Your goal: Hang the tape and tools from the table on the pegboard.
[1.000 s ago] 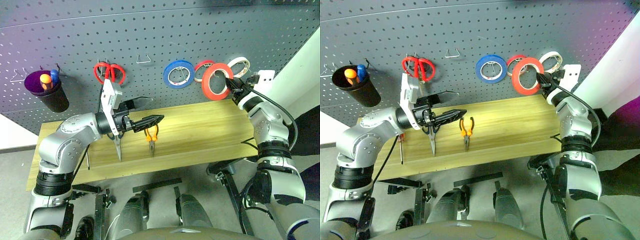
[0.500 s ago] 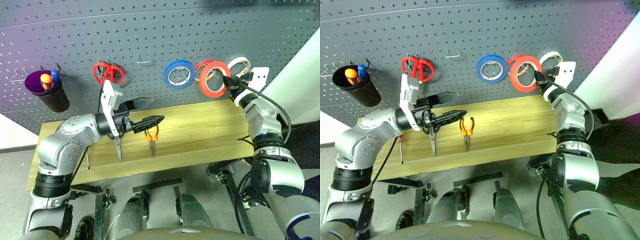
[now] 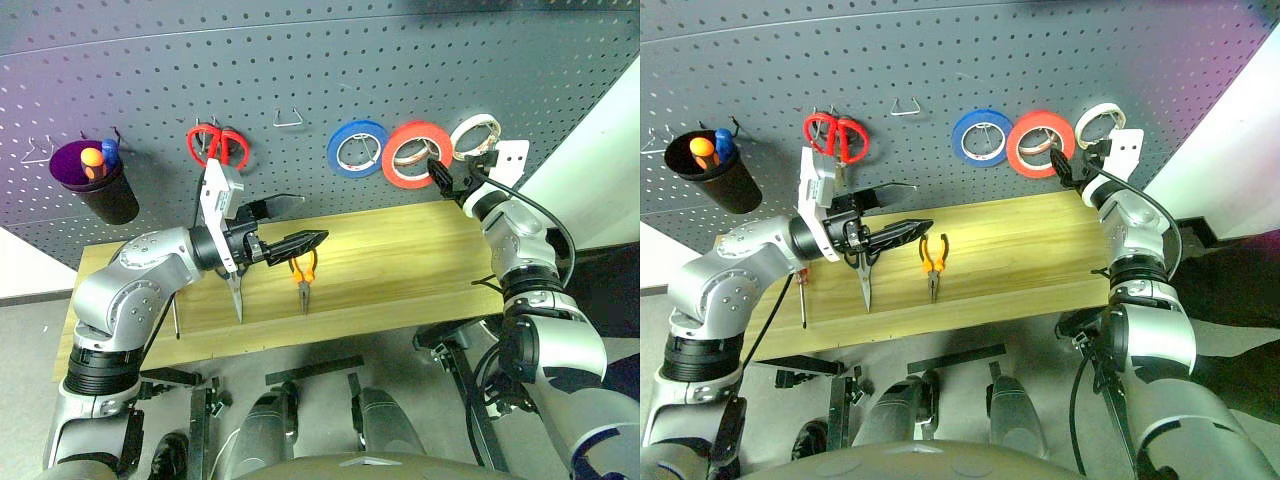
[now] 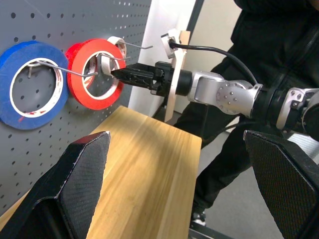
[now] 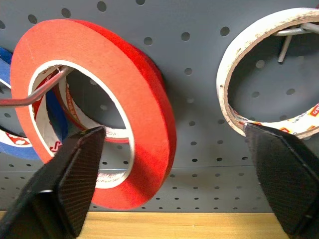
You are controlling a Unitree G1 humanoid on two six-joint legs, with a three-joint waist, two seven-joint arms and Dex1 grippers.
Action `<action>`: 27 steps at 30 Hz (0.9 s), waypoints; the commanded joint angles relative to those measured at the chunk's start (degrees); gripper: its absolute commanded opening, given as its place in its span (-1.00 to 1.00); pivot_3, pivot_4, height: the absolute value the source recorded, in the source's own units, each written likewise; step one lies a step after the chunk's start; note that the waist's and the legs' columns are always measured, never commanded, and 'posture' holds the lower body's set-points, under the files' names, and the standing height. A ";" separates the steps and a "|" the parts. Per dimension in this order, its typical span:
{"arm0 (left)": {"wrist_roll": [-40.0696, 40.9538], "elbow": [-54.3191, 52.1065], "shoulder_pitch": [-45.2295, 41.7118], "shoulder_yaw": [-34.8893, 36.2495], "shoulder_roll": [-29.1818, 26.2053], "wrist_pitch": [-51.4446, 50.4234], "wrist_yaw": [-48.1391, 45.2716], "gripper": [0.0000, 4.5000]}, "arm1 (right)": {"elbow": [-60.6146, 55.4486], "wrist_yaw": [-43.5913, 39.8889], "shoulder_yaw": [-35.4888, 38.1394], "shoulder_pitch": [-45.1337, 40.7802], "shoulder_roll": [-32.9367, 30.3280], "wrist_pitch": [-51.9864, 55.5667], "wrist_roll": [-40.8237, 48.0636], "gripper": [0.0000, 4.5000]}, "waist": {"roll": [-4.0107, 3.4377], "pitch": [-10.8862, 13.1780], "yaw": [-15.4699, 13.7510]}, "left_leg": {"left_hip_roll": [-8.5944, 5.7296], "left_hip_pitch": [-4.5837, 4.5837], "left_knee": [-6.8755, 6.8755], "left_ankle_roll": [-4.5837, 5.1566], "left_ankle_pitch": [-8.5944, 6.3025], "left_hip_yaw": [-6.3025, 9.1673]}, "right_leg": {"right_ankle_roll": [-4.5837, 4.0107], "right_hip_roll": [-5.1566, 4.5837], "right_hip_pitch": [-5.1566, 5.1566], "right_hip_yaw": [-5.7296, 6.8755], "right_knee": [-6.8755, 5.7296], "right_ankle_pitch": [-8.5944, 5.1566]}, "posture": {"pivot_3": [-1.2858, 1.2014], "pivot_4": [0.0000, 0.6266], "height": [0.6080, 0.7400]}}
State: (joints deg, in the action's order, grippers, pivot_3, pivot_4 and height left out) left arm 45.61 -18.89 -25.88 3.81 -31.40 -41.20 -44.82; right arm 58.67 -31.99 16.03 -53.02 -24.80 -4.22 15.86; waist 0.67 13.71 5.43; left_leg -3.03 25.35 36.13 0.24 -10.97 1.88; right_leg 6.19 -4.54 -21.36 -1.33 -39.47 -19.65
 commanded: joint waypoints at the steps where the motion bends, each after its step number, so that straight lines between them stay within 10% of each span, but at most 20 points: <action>1: 0.83 -2.03 -0.31 1.63 -0.53 0.38 0.09 1.00 | -1.89 -1.07 0.56 -1.02 -1.34 -0.48 0.26 0.99 | 0.00 0.00 0.00 | 0.00 0.00 0.00 0.00 0.00 0.00 | 0.00 0.00 0.00 0.00 0.00 0.00 | -0.04 -0.36 1.00; 27: -0.74 -0.27 0.22 3.00 -1.77 2.13 0.01 1.00 | -32.60 -3.82 1.33 21.38 -0.19 16.61 7.77 0.99 | 0.00 0.01 0.08 | 0.00 0.00 -0.01 0.10 -0.07 0.01 | 0.00 -0.04 0.01 -0.07 0.03 0.00 | -0.06 -0.32 1.00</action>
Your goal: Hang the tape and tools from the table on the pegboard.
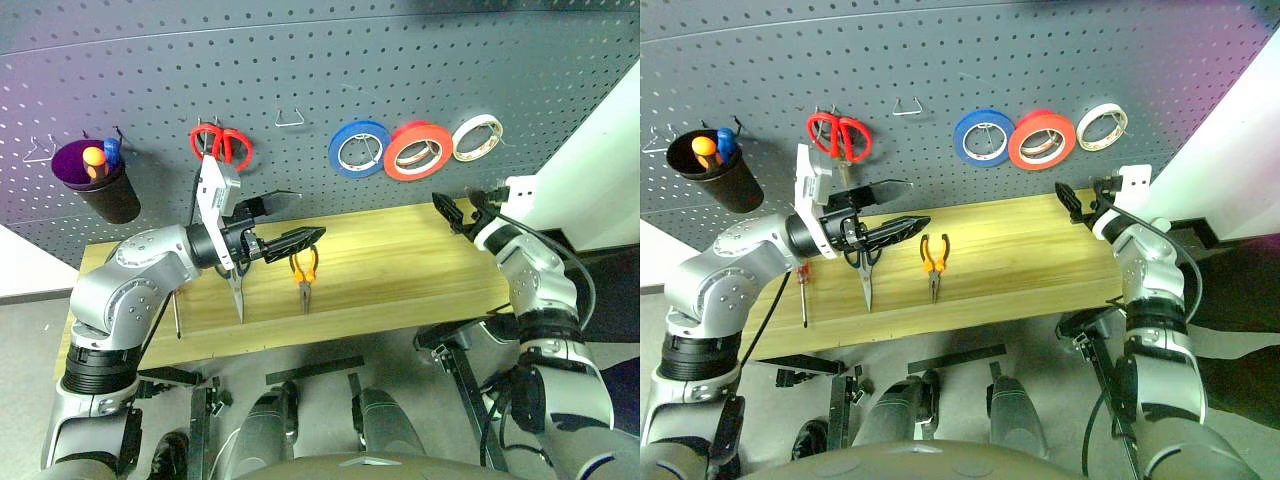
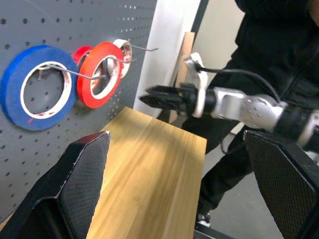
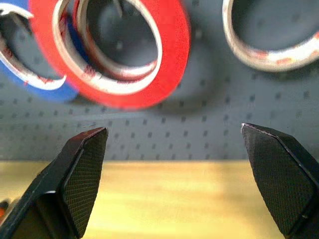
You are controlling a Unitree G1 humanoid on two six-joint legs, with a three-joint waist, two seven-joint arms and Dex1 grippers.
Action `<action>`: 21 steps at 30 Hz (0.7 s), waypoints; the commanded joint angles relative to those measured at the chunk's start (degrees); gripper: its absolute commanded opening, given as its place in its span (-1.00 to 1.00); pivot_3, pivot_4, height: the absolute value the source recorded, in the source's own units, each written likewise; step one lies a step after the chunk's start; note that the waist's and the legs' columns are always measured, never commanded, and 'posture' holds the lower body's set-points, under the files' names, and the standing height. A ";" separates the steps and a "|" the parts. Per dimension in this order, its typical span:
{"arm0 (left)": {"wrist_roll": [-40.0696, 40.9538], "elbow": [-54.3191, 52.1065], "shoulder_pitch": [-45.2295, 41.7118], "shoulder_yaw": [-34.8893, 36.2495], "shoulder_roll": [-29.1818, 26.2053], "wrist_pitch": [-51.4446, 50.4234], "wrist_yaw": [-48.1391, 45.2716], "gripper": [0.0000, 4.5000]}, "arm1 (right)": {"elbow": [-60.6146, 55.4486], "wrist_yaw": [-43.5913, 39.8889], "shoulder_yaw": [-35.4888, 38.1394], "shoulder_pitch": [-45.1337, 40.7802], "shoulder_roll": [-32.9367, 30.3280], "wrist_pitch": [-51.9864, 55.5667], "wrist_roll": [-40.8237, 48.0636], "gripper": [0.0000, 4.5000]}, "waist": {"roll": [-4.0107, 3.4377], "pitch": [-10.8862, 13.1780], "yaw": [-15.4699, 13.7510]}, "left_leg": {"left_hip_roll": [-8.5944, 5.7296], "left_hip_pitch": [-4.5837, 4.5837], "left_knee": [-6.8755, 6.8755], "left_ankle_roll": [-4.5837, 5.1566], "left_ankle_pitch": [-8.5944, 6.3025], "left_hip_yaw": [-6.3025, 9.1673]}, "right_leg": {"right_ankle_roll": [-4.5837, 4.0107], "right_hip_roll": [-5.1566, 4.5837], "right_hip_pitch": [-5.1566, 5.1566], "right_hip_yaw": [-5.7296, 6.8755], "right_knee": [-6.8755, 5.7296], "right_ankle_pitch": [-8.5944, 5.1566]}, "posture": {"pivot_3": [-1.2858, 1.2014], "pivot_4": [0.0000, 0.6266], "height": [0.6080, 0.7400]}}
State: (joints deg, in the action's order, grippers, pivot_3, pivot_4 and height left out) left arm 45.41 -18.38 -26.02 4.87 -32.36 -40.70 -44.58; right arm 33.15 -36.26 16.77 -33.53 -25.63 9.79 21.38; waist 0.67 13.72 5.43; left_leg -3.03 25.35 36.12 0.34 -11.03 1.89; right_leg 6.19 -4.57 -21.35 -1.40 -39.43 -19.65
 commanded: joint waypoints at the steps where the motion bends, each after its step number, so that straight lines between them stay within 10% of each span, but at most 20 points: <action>1: -0.42 -0.76 0.57 2.21 -0.84 1.51 -0.05 1.00 | -8.76 0.87 0.38 2.94 0.95 3.58 2.40 0.99 | 0.00 0.00 0.12 | 0.00 0.00 -0.01 0.00 0.00 0.00 | 0.00 0.00 0.00 -0.01 0.00 0.00 | -0.06 -0.32 1.00; 21: -1.04 -2.86 6.37 7.25 -3.18 2.25 2.39 1.00 | -20.70 4.94 -4.95 4.98 7.87 13.32 3.35 0.99 | 0.00 0.01 -0.13 | 0.03 -0.02 -0.10 0.02 -0.02 0.00 | 0.00 -0.01 -0.06 -0.04 0.03 0.00 | -0.01 -0.30 1.00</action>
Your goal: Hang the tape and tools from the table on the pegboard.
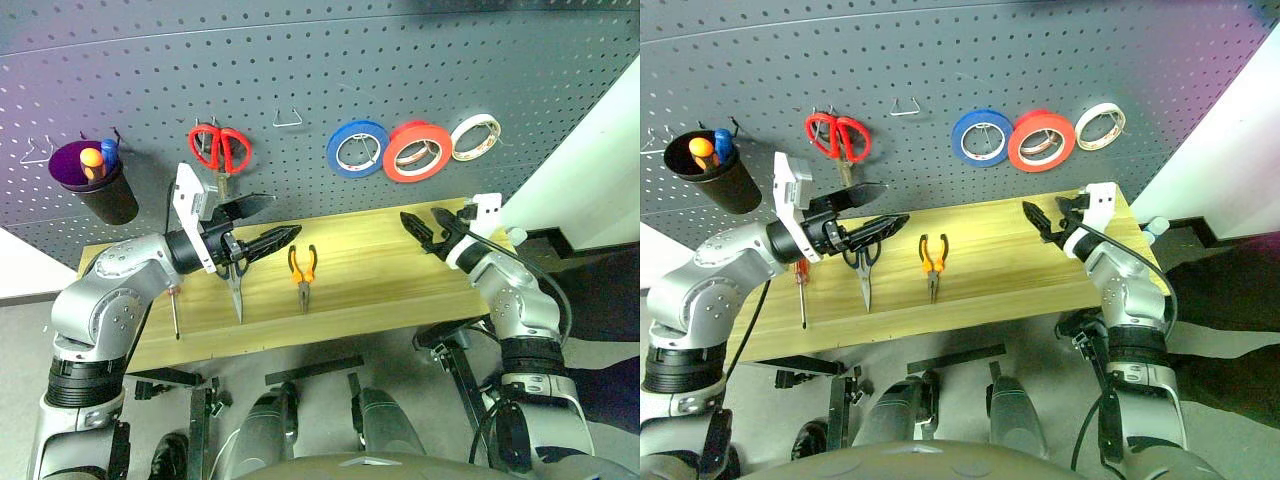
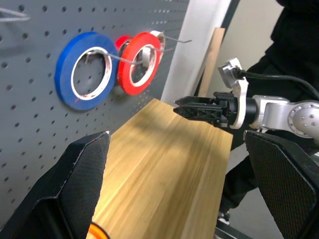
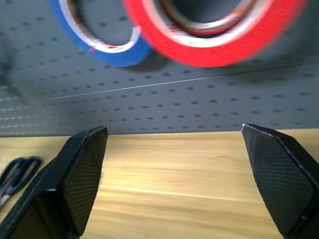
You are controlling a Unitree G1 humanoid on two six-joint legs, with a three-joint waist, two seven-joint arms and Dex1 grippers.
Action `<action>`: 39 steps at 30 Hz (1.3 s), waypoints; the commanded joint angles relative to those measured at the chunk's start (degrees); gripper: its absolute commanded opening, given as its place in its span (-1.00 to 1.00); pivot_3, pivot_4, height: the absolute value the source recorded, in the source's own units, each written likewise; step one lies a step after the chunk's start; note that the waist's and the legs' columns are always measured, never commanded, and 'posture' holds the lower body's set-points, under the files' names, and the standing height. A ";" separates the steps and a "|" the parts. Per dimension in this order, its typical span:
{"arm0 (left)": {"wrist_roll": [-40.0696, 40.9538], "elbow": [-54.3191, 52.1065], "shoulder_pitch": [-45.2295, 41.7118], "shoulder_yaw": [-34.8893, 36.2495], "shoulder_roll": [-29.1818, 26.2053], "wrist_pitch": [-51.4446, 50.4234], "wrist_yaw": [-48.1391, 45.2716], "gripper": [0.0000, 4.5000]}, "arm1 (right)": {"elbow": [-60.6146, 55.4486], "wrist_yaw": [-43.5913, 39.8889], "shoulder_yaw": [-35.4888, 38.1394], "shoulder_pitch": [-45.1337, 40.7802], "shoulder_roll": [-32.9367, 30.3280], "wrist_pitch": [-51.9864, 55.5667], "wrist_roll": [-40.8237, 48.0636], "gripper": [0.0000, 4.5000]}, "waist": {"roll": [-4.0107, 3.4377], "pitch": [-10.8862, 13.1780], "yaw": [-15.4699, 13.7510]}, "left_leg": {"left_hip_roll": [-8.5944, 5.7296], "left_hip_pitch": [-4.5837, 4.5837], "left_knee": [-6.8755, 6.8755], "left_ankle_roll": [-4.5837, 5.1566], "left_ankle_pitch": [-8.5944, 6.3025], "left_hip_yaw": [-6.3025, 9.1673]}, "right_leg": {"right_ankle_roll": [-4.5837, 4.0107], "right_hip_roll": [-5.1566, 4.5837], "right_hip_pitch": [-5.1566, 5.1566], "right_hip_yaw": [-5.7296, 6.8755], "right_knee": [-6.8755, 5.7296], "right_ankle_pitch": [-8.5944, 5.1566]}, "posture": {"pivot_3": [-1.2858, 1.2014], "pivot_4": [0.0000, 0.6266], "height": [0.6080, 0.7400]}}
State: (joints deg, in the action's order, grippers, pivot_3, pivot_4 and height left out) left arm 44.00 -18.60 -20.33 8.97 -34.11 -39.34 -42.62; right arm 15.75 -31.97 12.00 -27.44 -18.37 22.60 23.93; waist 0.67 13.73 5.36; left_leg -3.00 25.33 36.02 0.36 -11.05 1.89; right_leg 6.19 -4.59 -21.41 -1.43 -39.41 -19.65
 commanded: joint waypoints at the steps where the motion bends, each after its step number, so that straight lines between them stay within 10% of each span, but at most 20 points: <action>1: 0.38 -2.95 1.47 3.81 -1.86 0.89 0.58 1.00 | -3.35 1.02 -0.82 -1.36 1.12 0.70 0.51 0.99 | 0.00 0.02 -0.20 | 0.00 0.00 -0.01 0.00 0.00 0.00 | 0.00 -0.01 0.00 0.00 0.00 0.00 | 0.00 -0.29 1.00; 39: 11.40 -16.50 20.10 18.14 -9.35 -5.44 8.34 1.00 | -18.81 11.89 -17.63 9.29 14.44 12.75 -4.59 0.99 | 0.17 4.69 -2.87 | 0.00 0.39 -1.01 0.02 -0.05 -0.07 | -0.25 -0.31 -0.83 -0.02 0.68 -0.11 | 0.08 0.24 1.00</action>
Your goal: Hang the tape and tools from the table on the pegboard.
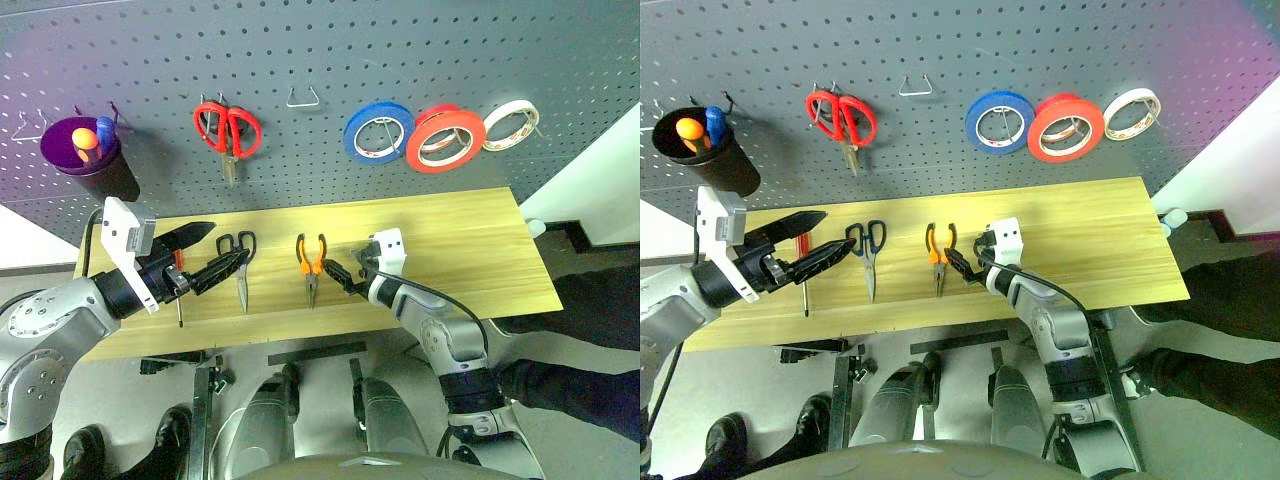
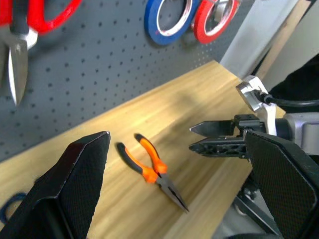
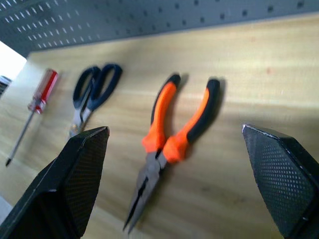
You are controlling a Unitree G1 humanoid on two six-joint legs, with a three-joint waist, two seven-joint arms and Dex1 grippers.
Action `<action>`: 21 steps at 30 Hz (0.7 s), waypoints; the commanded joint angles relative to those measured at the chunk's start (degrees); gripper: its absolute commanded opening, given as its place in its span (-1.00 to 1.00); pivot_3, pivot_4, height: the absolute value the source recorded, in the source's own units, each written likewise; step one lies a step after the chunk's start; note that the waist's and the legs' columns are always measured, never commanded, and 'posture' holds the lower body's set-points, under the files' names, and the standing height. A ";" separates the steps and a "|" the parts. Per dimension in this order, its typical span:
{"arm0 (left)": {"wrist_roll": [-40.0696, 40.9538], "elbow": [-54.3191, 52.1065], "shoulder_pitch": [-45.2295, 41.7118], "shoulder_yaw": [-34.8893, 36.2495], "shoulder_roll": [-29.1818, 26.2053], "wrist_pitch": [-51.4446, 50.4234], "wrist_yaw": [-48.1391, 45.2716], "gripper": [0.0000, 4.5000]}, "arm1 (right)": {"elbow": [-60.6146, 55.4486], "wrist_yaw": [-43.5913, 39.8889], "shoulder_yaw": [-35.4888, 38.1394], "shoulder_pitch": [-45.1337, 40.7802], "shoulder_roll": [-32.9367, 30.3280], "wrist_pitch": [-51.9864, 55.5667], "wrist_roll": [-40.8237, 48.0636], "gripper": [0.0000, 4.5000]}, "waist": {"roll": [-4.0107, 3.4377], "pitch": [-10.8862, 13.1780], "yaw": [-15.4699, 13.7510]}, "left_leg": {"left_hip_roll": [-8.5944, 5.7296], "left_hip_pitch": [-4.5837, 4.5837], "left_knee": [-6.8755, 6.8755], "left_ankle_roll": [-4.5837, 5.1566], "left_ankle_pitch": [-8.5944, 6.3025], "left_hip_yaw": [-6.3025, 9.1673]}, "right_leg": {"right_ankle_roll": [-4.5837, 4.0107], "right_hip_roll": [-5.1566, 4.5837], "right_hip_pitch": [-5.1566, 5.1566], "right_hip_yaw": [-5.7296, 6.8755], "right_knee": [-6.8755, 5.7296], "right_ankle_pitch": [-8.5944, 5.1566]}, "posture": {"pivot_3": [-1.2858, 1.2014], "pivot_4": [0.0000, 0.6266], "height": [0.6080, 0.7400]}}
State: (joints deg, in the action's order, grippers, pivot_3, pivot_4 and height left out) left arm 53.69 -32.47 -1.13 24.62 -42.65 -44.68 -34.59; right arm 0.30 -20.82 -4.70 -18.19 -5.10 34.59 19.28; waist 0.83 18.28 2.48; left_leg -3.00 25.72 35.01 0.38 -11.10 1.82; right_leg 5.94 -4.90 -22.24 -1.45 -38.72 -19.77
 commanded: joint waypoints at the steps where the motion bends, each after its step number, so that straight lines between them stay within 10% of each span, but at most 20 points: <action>1: 1.86 -2.63 1.10 2.54 -0.97 -0.02 0.25 1.00 | -3.34 1.11 -1.48 -0.25 1.37 1.21 -0.32 0.99 | 0.03 0.38 -0.02 | 0.00 0.04 0.00 0.00 0.00 -0.01 | 0.00 0.00 -0.01 0.00 0.00 0.00 | 0.08 0.25 1.00; 21: 0.90 0.99 -0.61 2.74 -4.10 1.58 -2.15 1.00 | 8.12 7.87 -5.16 -6.99 9.81 0.41 -6.48 0.99 | 0.10 1.12 -0.01 | -0.03 0.27 -0.08 -0.05 0.00 -0.02 | 0.03 -0.01 -0.32 0.12 0.05 0.01 | 0.07 0.09 1.00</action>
State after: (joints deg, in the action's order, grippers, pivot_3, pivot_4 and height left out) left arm 54.65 -31.05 -1.21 25.77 -45.81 -44.34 -36.02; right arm 8.49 -13.11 -8.99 -24.27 3.65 35.90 13.59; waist 0.93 19.40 2.46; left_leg -3.03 25.99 34.92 0.32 -11.09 1.80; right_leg 5.96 -4.91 -22.57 -1.33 -38.67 -19.75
